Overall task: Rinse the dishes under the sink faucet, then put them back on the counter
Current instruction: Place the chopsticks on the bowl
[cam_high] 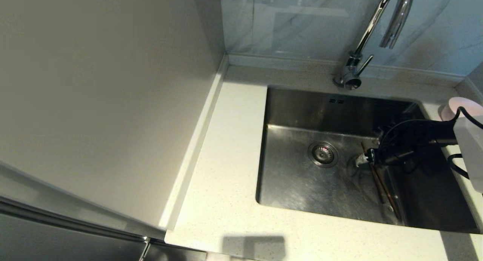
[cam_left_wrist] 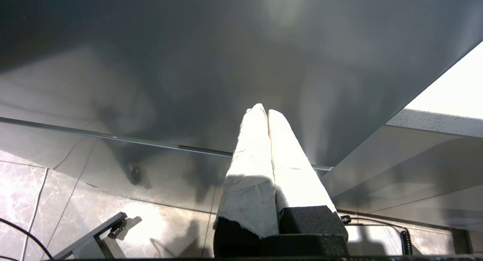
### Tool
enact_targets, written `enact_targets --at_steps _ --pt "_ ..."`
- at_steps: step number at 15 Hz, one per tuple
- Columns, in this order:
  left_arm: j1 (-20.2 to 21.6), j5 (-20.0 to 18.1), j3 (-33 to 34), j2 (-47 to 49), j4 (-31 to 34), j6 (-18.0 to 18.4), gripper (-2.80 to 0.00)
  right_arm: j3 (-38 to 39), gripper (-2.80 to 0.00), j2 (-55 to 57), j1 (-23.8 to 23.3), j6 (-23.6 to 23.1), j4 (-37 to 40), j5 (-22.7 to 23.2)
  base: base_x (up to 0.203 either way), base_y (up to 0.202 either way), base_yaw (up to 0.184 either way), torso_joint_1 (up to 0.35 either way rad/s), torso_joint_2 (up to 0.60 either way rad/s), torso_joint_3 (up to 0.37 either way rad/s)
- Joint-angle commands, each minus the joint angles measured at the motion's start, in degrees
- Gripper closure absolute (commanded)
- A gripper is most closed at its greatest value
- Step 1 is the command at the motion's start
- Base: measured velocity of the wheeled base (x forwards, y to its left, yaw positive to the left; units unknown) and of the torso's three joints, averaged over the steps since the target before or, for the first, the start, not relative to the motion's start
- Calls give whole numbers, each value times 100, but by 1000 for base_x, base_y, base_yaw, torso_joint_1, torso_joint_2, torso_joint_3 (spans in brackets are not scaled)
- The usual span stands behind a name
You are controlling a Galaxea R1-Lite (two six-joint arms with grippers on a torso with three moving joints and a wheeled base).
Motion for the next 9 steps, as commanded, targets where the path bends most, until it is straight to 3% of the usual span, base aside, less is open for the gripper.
enact_targets --at_steps 1,5,9 --pt "0 3 0 -18 -2 -3 0 -2 -280 41 -76 -145 19 -12 0 0 0 0 0 0" --pt "0 3 0 -18 -2 -3 0 -2 -280 100 -251 -956 19 6 0 0 0 0 0 0" --pt "0 3 0 -18 -2 -3 0 -2 -280 100 -260 -1017 28 23 0 0 0 0 0 0"
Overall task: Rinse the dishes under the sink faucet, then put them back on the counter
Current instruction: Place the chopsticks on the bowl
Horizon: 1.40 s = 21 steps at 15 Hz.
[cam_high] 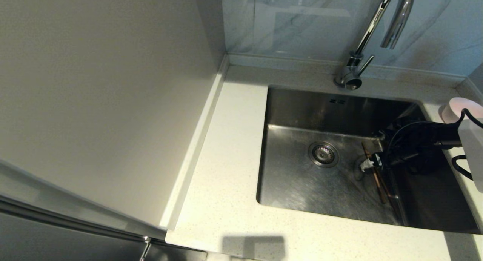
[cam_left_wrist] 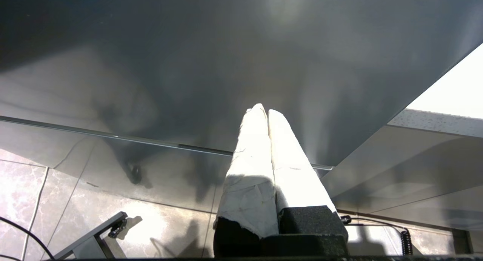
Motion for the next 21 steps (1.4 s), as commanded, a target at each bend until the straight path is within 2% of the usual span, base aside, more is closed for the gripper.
enact_targets --at_steps 1,2,3,4,17,21 --pt "0 1 0 -18 -2 -4 0 0 -280 17 -3 -11 13 -7 0 0 0 0 0 0" --pt "0 1 0 -18 -2 -4 0 16 -280 9 5 -11 13 -17 0 0 0 0 0 0" --pt "0 1 0 -18 -2 -4 0 35 -81 7 14 -20 13 -25 0 0 0 0 0 0" --pt "0 1 0 -18 -2 -4 0 35 0 -1 14 -20 13 -25 0 0 0 0 0 0" --pt "0 1 0 -18 -2 -4 0 809 0 -564 311 -143 13 -235 0 0 0 0 0 0" --pt "0 1 0 -18 -2 -4 0 565 0 -592 420 -90 10 -392 0 0 0 0 0 0"
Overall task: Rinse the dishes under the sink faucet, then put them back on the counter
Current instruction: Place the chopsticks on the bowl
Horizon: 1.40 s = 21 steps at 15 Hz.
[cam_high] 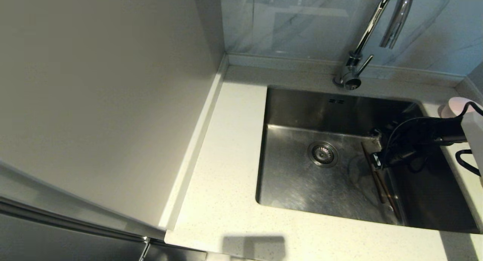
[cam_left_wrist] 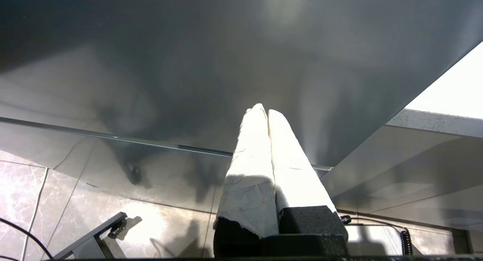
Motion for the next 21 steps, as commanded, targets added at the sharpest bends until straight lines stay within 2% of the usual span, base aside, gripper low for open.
enact_targets --at_steps 1,2,4,21 --pt "0 0 0 -18 -4 -4 0 -34 0 -19 118 68 23 -165 0 0 0 0 0 0" --pt "0 0 0 -18 -4 -4 0 27 -280 -23 149 77 18 -211 0 0 0 0 0 0" --pt "0 0 0 -18 -4 -4 0 -38 -280 -27 160 218 -12 -215 0 0 0 0 0 0" --pt "0 0 0 -18 -4 -4 0 -573 -280 377 142 446 -4 -224 0 0 0 0 0 0"
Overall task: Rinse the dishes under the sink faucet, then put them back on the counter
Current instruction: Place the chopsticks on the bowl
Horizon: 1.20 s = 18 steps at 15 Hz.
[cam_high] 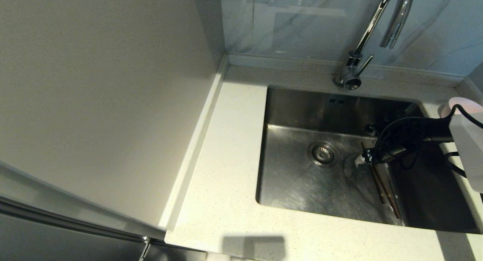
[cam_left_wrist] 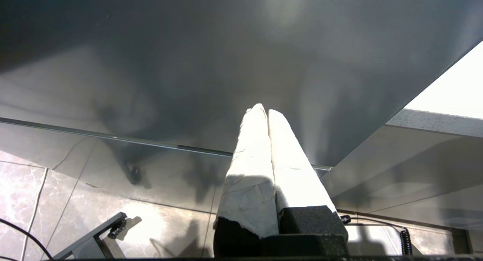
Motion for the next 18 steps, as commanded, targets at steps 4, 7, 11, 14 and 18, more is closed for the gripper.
enact_targets --at_steps 4,7,11,14,18 --pt "2 3 0 -18 -4 -2 0 -3 -280 77 -136 -7 12 6 0 0 0 0 0 0" --pt "2 3 0 -18 -4 -2 0 24 -280 116 -162 -9 12 14 0 0 0 0 0 0" --pt "2 3 0 -18 -4 -2 0 6 -280 149 -153 -15 12 6 0 0 0 0 0 0" --pt "2 3 0 -18 -4 -2 0 -3 -280 207 -144 -24 12 -3 0 0 0 0 0 0" --pt "2 3 0 -18 -4 -2 0 6 0 241 -144 -42 12 -3 0 0 0 0 0 0"
